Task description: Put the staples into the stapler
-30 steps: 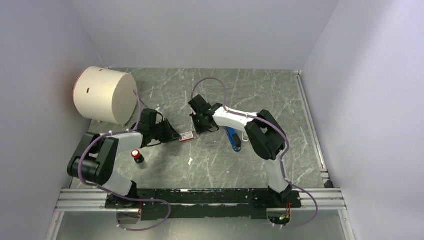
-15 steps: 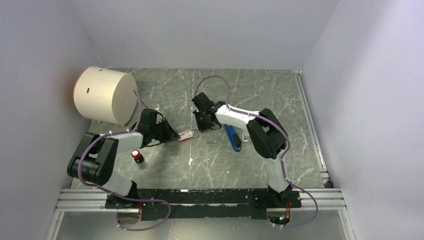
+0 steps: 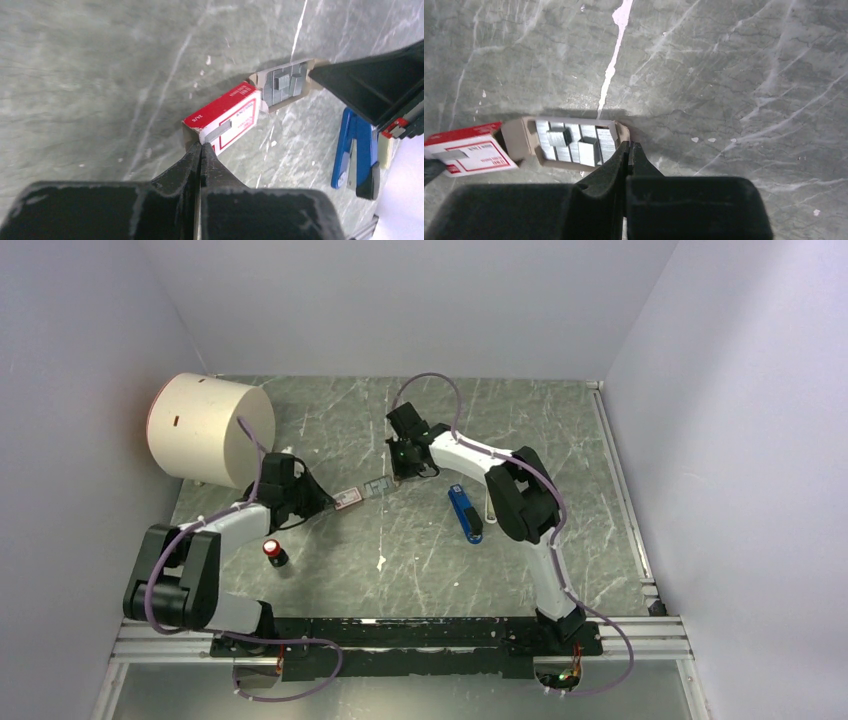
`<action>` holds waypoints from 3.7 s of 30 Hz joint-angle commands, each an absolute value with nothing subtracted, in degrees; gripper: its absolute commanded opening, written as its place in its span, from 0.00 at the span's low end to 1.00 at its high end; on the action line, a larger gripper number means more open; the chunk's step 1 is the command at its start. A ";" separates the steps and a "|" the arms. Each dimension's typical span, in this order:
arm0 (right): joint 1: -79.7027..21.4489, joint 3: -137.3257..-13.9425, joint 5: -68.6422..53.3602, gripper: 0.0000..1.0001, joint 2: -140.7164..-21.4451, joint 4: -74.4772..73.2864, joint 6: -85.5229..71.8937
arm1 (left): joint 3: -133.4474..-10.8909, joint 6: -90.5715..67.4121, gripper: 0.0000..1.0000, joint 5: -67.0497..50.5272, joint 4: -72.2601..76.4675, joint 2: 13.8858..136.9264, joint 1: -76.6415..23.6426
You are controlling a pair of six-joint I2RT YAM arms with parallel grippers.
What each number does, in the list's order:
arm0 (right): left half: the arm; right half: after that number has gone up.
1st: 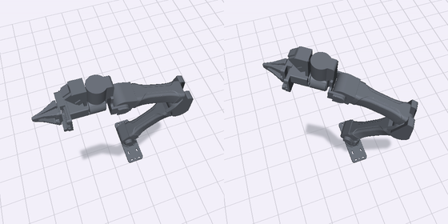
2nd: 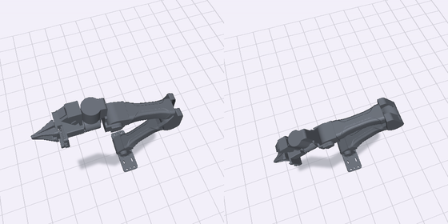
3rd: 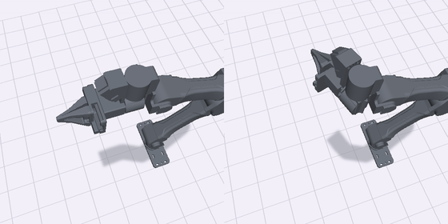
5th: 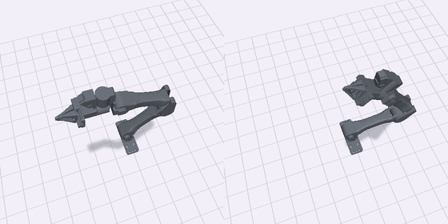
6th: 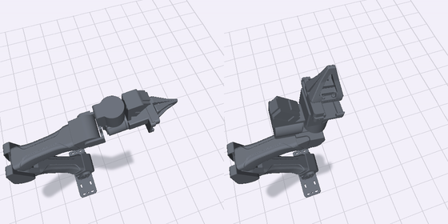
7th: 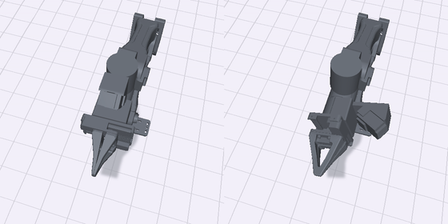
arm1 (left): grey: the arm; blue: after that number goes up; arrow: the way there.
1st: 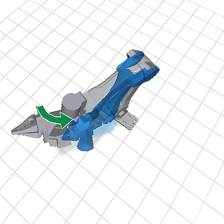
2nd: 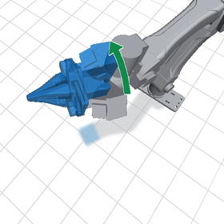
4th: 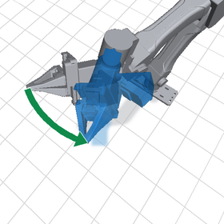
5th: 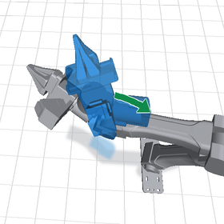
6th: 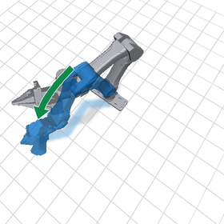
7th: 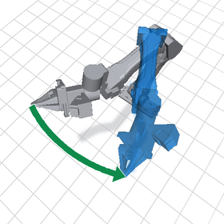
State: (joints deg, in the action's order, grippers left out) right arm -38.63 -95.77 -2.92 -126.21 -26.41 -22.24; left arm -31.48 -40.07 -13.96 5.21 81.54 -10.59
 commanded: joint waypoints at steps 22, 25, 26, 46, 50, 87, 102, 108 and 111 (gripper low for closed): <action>-33.26 -89.96 -0.90 0.51 -111.85 -29.36 -20.37 | -31.94 -43.43 0.62 -0.86 -8.50 64.77 -8.53; -32.80 -85.39 4.27 0.56 -106.09 -30.31 -18.53 | -32.90 -41.88 0.67 -1.50 -10.82 60.87 -8.53; -32.78 -83.43 6.42 0.60 -103.96 -30.68 -18.18 | -33.28 -40.97 0.69 -2.93 -11.04 59.08 -8.53; -35.52 -56.15 11.95 0.70 -80.45 -38.30 -25.30 | -40.51 -28.98 0.97 -12.53 -15.97 45.85 -13.28; -35.89 -55.42 9.64 0.67 -82.76 -38.73 -26.12 | -39.15 -29.16 0.97 -12.21 -15.00 45.09 -14.83; -40.96 -44.77 5.75 0.15 -77.58 -19.60 -45.33 | -33.33 -42.93 0.87 -17.67 4.03 65.99 -29.65; -40.87 -42.43 6.16 0.11 -75.77 -18.28 -50.26 | -43.94 -49.83 0.51 -17.15 14.89 94.54 -46.78; -40.91 -43.82 6.76 0.10 -76.36 -19.72 -49.42 | -46.24 -48.27 0.40 -14.57 16.38 96.81 -48.08; -40.92 -44.24 6.42 0.09 -76.68 -19.72 -49.38 | -46.95 -47.17 0.33 -16.09 16.16 98.81 -48.25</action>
